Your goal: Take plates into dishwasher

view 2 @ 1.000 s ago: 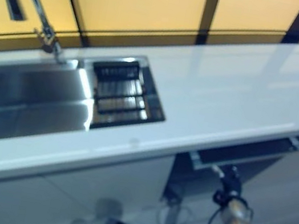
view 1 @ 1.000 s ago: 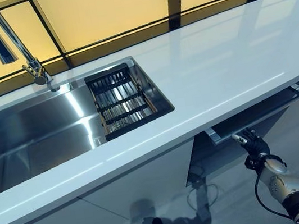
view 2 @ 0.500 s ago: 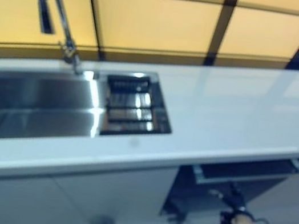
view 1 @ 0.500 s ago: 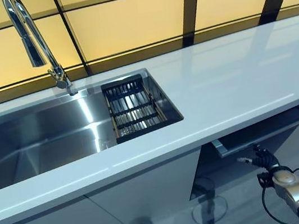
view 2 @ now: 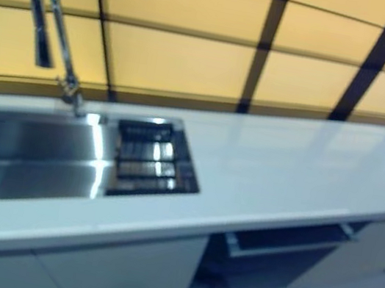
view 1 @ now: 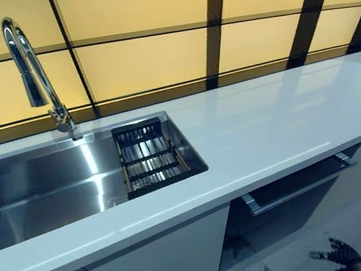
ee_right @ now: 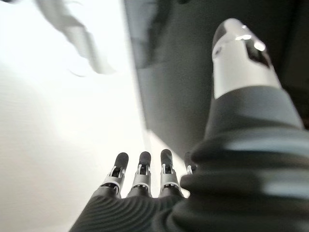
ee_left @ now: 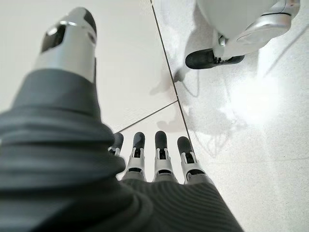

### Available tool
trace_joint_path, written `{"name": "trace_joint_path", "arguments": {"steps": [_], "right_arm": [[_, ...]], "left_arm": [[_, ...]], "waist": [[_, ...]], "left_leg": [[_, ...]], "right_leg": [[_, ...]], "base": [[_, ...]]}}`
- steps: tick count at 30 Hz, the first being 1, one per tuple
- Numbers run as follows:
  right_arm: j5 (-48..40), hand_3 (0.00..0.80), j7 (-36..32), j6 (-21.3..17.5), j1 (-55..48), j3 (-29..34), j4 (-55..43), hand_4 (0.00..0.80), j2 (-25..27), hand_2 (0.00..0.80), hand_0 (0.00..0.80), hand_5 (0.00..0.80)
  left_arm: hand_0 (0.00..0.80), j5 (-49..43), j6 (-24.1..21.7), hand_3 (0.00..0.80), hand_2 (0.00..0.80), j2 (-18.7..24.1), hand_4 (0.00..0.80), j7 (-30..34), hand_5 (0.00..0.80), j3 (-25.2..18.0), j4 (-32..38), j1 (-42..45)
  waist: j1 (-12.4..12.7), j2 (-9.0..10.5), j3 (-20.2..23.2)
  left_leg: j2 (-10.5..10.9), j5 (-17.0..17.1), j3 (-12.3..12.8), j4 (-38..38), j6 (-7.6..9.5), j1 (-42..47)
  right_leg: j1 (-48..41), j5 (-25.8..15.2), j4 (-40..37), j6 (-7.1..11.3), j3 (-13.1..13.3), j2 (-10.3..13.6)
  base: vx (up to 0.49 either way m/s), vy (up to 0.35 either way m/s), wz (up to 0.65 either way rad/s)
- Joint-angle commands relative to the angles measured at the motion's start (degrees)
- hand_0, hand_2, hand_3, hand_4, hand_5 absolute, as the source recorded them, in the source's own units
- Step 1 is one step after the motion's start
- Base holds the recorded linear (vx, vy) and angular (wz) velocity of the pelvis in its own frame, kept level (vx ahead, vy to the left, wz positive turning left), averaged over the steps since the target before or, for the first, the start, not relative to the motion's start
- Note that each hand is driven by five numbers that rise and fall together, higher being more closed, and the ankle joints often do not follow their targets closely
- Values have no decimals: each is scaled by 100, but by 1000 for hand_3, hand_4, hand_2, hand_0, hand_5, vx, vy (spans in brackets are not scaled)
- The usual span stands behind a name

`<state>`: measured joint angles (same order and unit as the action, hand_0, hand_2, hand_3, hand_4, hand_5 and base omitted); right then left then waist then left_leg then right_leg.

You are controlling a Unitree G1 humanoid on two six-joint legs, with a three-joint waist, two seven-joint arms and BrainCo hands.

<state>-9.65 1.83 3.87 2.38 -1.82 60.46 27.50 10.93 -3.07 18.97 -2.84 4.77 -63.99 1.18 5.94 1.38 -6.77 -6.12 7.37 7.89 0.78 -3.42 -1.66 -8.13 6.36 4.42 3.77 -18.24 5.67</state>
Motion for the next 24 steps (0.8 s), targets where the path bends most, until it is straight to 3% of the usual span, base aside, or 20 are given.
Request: {"name": "trace_joint_path", "arguments": {"steps": [1,7,24], "right_arm": [[-36,0,228,-19,69,289,353,0,11,0,0,0],[-286,0,256,96,-144,583,1137,0,-101,0,0,0],[-321,0,218,-175,-125,544,1118,0,-109,0,0,0]], "left_arm": [[0,225,-223,0,0,18,0,-18,0,-125,-176,-297],[0,223,-140,0,0,57,0,14,0,-117,-230,-335],[0,126,14,0,0,126,0,81,0,-73,-98,-272]], "waist": [[-28,-100,-124],[-143,-197,-183],[-182,-303,-237]], "left_leg": [[-549,304,83,19,-421,-331],[-606,302,175,-27,-421,-247],[-575,322,195,-80,-456,-241]], "right_leg": [[-320,-29,48,2,310,-16],[-341,30,119,-77,367,-83],[-372,-19,79,-56,411,-89]], "base": [[-74,-49,-5],[-53,-22,-6],[-13,3,-2]]}}
